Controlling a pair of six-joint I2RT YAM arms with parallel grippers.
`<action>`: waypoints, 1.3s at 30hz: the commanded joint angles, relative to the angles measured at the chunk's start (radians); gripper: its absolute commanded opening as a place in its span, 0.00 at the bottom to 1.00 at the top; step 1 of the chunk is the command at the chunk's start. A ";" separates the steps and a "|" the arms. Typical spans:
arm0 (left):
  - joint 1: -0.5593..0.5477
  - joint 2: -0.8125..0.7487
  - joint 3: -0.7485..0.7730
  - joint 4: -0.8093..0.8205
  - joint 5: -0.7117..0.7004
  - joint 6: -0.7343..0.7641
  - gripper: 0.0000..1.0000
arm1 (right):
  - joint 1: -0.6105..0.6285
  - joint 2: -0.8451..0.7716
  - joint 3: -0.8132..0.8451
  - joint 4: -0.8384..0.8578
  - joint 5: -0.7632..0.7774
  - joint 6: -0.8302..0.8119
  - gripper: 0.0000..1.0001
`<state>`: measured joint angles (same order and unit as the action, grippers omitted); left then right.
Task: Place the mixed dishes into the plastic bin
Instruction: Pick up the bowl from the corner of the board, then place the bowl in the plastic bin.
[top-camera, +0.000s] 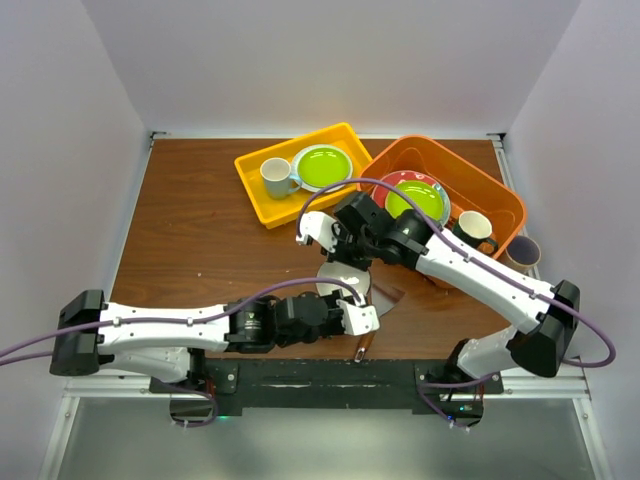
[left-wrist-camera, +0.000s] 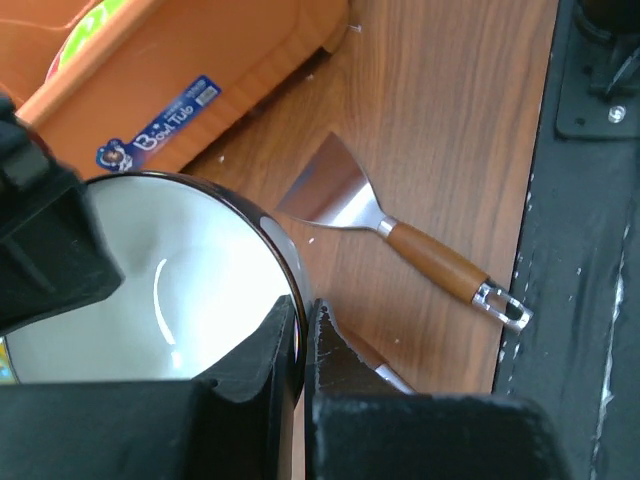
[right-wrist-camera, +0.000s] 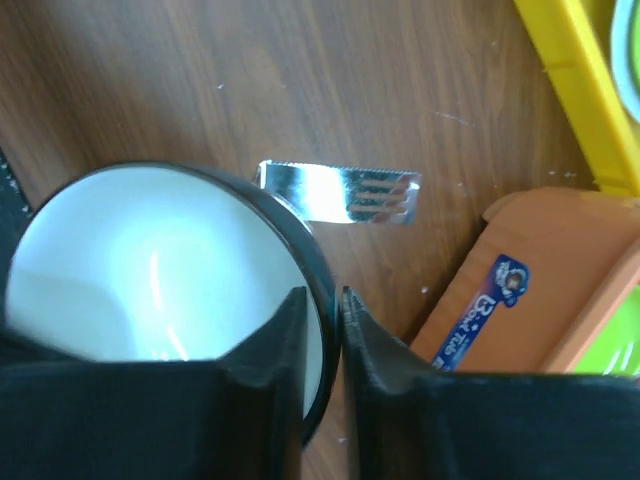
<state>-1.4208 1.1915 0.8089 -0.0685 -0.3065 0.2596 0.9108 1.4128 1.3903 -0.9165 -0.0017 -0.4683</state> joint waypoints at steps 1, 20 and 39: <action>-0.010 -0.004 0.068 0.027 -0.034 -0.008 0.00 | -0.010 -0.017 0.022 0.022 0.085 -0.013 0.00; 0.006 -0.328 -0.026 -0.008 -0.325 -0.074 1.00 | -0.458 -0.167 0.041 0.218 -0.277 0.135 0.00; 0.807 -0.362 -0.117 -0.171 0.009 -0.345 1.00 | -0.891 0.063 0.144 0.472 -0.233 0.574 0.00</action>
<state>-0.6399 0.7902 0.7185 -0.2302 -0.3618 0.0059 0.0196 1.4506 1.4696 -0.5388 -0.3126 -0.0246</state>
